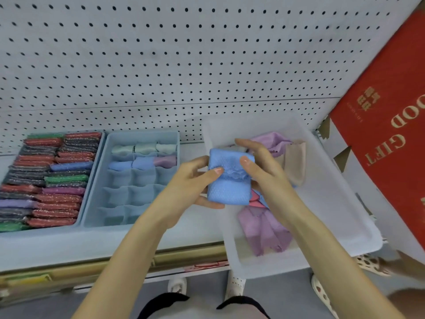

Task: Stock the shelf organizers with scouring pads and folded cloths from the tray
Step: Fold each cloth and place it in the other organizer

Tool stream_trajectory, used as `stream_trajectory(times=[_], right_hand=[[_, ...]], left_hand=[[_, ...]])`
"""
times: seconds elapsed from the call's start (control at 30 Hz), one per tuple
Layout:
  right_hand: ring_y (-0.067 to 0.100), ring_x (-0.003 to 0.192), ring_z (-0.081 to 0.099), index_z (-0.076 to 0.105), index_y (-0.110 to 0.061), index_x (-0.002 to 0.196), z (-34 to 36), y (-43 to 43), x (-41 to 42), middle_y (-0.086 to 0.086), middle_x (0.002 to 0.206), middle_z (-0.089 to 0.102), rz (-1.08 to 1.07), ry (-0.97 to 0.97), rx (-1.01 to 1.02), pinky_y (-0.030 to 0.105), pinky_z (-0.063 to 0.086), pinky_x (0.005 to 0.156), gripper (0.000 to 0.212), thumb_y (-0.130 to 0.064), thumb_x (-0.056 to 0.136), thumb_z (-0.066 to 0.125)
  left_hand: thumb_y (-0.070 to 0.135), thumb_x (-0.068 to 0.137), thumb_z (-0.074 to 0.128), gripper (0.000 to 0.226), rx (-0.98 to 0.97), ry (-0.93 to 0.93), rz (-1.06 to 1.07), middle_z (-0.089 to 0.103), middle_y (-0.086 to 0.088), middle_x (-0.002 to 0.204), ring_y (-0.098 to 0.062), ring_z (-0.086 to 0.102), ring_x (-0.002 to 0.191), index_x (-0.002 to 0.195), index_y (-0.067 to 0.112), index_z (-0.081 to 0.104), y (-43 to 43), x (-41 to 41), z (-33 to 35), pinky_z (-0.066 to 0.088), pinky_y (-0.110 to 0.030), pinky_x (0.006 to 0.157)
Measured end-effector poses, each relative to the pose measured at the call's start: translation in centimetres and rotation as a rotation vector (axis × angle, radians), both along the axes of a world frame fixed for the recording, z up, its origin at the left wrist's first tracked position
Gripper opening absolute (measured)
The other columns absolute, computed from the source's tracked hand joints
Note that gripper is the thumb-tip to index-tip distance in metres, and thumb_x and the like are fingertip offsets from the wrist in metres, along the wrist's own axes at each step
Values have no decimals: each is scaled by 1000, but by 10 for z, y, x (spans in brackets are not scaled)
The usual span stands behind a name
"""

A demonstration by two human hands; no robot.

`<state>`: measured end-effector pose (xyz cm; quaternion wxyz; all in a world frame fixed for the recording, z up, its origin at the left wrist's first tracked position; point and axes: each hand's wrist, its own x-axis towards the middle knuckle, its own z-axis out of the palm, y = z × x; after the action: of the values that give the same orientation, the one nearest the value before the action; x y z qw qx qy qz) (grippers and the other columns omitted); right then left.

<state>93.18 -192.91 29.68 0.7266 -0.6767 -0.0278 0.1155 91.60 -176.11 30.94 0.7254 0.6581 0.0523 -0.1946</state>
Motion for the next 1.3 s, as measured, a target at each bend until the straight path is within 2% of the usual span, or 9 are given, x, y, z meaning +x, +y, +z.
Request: stream_trajectory(times=[0.17, 0.33, 0.47, 0.6, 0.7, 0.83, 0.97, 1.07, 1.3], right_hand=[[16, 85, 64, 65, -9, 99, -3, 18, -3, 6, 93, 69, -46, 53, -132, 46, 52, 77, 13, -15, 88, 62], [9, 81, 63, 68, -21, 94, -2, 25, -11, -6, 86, 69, -28, -134, -148, 25, 49, 72, 25, 2, 85, 64], [9, 100, 60, 70, -32, 103, -5, 30, -21, 1, 106, 63, 74, -324, -240, 22, 48, 82, 41, 1, 81, 56], [5, 116, 51, 68, -39, 110, -8, 35, -31, -3, 125, 54, 219, -429, -422, 18, 42, 91, 58, 4, 78, 45], [5, 118, 50, 70, -32, 103, -11, 49, -39, 2, 124, 56, 233, -314, -347, 17, 40, 94, 45, -4, 81, 43], [5, 94, 62, 65, -26, 97, -18, 81, -44, -7, 102, 65, 165, -181, -267, 24, 49, 81, 16, -18, 83, 65], [18, 88, 67, 61, -19, 106, -23, 115, -46, 3, 97, 70, 281, -89, -287, 30, 54, 78, 31, -6, 80, 73], [13, 81, 67, 63, -19, 101, -23, 138, -46, 0, 86, 72, 320, -11, -201, 24, 53, 71, 30, -1, 79, 72], [12, 89, 67, 68, -19, 99, -29, 177, -42, 2, 97, 74, 395, 87, -165, 23, 53, 80, 25, -2, 82, 67]], left_hand=[[15, 96, 52, 18, -72, 39, -3, 74, -4, 95, -24, 72, 84, 110, 16, 62, 16, -3, -4, 57, -32, 59], [39, 93, 43, 42, -199, 178, -86, 71, -13, 110, -27, 70, 96, 118, 10, 59, 36, -8, -1, 59, -30, 70], [56, 82, 37, 65, -240, 221, -149, 70, -15, 110, -28, 68, 102, 120, 9, 60, 49, -13, 1, 57, -31, 83], [37, 93, 47, 44, -199, 204, -127, 72, -11, 108, -23, 69, 101, 113, 2, 64, 62, -22, -2, 56, -27, 84], [21, 95, 53, 29, -171, 188, -63, 72, -11, 106, -22, 70, 98, 112, 1, 64, 77, -30, -10, 57, -26, 80], [17, 91, 59, 21, -24, 83, -4, 73, -6, 104, -17, 70, 94, 108, 8, 66, 101, -47, -19, 57, -25, 73], [14, 86, 66, 19, 130, -47, 32, 73, -11, 99, -18, 70, 91, 102, 3, 68, 129, -57, -21, 58, -30, 77], [18, 86, 66, 22, 190, -64, 74, 72, -12, 101, -23, 68, 95, 102, 5, 68, 152, -62, -24, 55, -39, 85], [32, 74, 64, 45, -50, 68, 119, 72, -7, 106, -16, 68, 99, 108, 3, 65, 198, -72, -39, 55, -24, 79]])
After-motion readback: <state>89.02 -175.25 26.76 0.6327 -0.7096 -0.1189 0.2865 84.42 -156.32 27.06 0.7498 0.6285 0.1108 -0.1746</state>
